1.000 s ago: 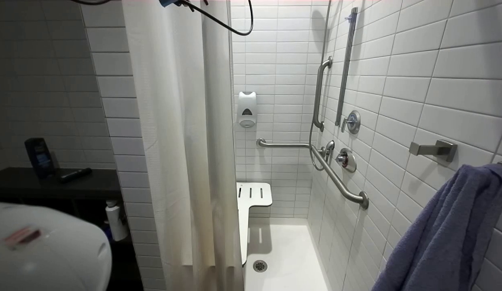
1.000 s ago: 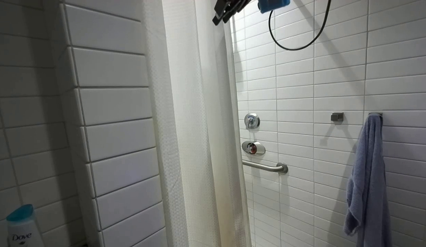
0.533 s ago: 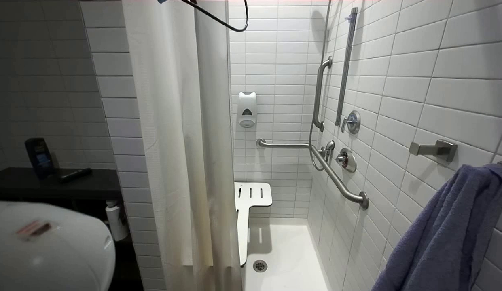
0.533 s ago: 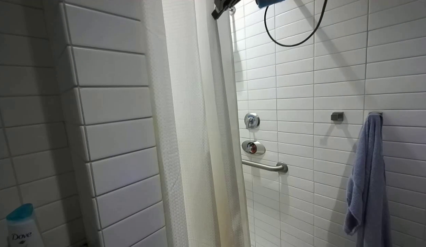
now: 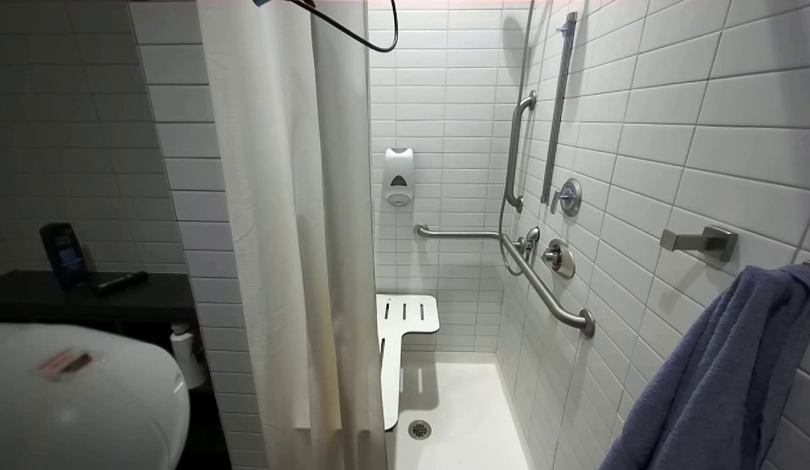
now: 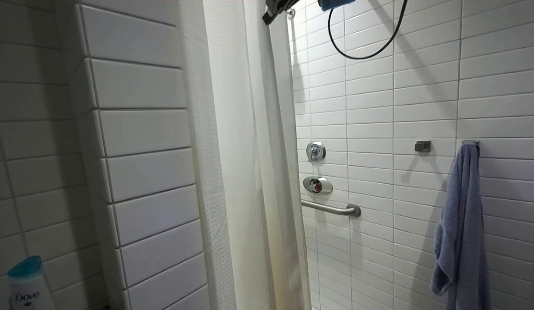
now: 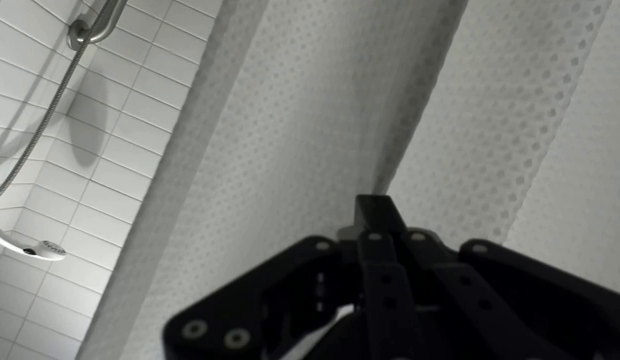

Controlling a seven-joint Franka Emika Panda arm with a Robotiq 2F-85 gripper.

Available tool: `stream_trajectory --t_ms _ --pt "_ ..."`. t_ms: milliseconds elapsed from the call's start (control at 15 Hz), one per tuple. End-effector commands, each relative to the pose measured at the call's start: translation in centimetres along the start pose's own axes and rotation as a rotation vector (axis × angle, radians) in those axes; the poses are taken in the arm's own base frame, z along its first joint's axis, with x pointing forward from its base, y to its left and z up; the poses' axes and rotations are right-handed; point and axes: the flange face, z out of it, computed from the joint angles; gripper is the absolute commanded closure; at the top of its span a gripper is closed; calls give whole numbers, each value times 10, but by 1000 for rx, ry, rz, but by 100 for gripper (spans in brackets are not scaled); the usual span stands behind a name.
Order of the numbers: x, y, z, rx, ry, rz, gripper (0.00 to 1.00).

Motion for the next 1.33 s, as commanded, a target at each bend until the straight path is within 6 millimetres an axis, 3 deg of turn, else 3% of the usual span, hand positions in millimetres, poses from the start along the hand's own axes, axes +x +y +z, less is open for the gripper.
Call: stream_trajectory --t_ms 0,200,667,733,867,1267 --pt "7 1 2 8 17 -22 73" --pt "7 -4 2 -42 37 -38 57" --pt "9 -14 0 -58 47 -47 8" --pt "10 -15 1 -55 49 -41 50" --pt "11 -18 1 -53 53 -42 46" --pt "10 -16 0 -87 60 -2 92"
